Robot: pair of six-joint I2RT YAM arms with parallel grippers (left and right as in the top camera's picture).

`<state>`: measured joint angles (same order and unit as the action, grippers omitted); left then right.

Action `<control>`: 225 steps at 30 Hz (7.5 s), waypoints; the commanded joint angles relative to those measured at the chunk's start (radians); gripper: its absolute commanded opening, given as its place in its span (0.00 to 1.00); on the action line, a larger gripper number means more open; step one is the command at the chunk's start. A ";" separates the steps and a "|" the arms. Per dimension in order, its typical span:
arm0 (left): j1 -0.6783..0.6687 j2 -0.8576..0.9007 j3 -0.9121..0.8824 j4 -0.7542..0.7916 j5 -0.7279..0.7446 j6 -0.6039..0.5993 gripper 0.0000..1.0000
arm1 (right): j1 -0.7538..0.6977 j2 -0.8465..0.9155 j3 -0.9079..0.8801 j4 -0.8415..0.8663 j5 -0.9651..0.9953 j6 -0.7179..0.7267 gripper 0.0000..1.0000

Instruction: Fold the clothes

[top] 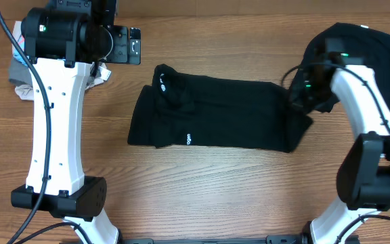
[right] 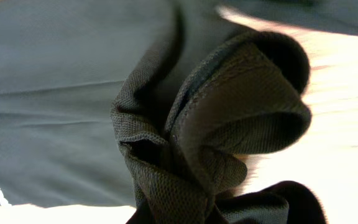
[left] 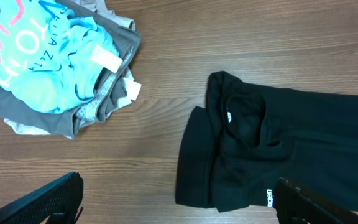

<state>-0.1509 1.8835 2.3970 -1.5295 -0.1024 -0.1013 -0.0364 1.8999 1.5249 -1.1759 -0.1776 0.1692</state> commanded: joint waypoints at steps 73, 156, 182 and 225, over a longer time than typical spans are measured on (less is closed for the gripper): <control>0.014 0.091 0.006 0.068 -0.013 0.024 1.00 | 0.559 -0.026 -0.161 0.297 -0.218 0.096 0.38; 0.100 0.092 -0.689 0.457 0.513 0.419 1.00 | 0.130 0.092 0.241 -0.020 -0.021 0.062 1.00; 0.063 0.320 -0.840 0.682 0.340 0.310 1.00 | 0.130 0.094 0.175 0.012 0.006 0.062 1.00; 0.033 0.166 -0.658 0.493 0.069 0.012 0.04 | 0.331 0.111 -0.135 0.333 -0.347 0.257 0.04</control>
<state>-0.1177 2.0850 1.7130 -1.0401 -0.0166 -0.0795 0.2802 2.0060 1.4441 -0.8749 -0.4938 0.3187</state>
